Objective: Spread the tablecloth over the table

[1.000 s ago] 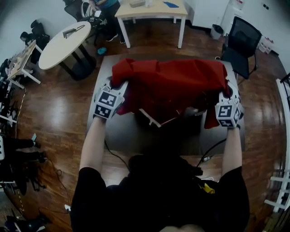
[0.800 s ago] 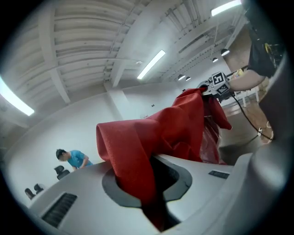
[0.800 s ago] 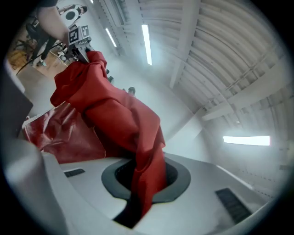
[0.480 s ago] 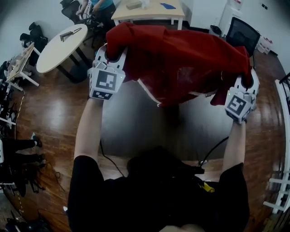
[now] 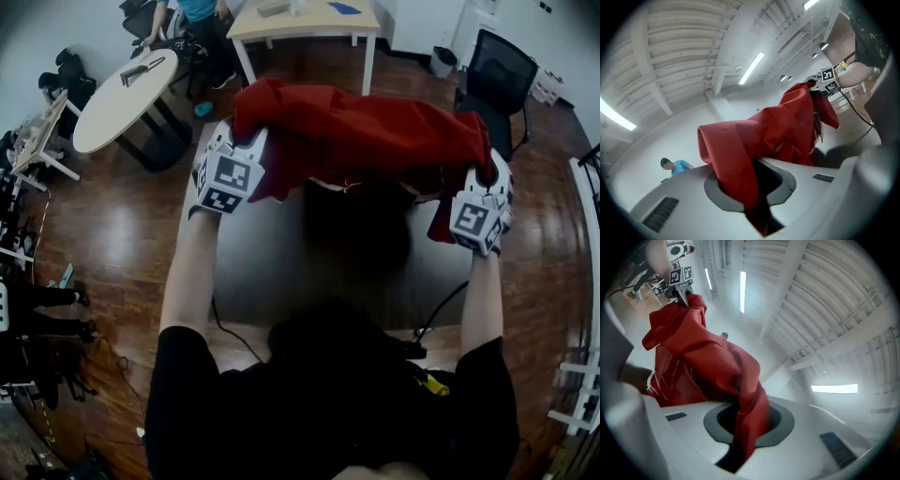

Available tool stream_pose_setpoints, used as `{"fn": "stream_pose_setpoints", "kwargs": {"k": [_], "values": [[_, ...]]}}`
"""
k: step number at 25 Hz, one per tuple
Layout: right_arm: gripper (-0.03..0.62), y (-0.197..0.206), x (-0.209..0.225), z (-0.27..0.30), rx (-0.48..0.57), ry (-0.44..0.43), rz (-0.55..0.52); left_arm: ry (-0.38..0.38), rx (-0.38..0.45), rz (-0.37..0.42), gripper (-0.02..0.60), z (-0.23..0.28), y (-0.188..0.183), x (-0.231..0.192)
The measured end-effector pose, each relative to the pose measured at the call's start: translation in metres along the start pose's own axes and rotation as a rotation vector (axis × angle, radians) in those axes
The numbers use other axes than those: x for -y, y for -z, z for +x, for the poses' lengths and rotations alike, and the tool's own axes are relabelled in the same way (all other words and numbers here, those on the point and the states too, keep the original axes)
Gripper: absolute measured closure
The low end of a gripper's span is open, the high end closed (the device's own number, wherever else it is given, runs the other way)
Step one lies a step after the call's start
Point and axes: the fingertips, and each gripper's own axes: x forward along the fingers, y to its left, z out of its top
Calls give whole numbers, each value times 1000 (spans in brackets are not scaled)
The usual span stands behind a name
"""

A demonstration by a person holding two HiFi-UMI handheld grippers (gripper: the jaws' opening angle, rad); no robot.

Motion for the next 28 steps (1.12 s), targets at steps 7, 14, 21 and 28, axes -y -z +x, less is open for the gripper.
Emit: {"fn": "stream_pose_setpoints", "kwargs": {"k": [7,14,21,28], "values": [[548,42,-84,18,-128,-223,54,103,-167,-63,531,12,83,21],[546,96,-152,13,-264,-477,-17,514,-329,-165,514,-11,179,102],[546,152,-222,-21,-408,-751,-48,640,-421,-329,513,-33,236,149],[546,208,-308,-127,-660,-1223,24,729,-585,-389,514,-59,291,184]]}}
